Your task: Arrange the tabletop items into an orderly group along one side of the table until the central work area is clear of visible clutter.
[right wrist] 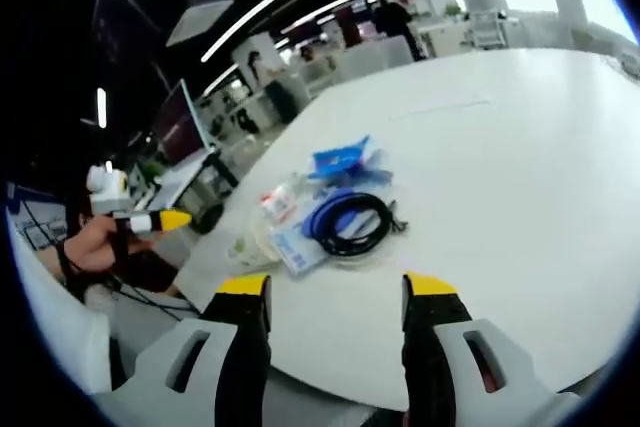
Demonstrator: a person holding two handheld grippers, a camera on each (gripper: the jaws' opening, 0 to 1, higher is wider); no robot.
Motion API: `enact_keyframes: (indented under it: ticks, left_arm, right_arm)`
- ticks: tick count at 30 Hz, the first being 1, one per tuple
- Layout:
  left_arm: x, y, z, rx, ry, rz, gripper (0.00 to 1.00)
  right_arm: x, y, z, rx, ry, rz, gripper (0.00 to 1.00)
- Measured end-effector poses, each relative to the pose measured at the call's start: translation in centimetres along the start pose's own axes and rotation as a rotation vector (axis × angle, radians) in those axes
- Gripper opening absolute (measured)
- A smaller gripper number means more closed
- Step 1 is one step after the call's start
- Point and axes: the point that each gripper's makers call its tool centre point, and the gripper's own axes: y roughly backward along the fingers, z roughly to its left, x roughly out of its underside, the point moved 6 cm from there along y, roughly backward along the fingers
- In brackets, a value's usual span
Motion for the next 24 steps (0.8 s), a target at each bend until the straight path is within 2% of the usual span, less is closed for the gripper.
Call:
enact_keyframes:
  ticks: [10,17,24]
  left_arm:
    - [-0.9,-2.2,0.6,0.016,0.009,0.019,0.47]
    - [-0.8,-4.0,1.4,0.015,0.014,0.067,0.47]
    - [-1.4,-5.3,2.3,0.001,0.005,0.091,0.47]
  right_arm:
    - [0.5,-0.1,0.3,0.017,-0.011,0.015,0.51]
    - [1.4,-0.6,0.8,0.013,-0.013,0.044,0.51]
    - [1.0,-0.9,0.6,0.009,-0.013,0.041,0.51]
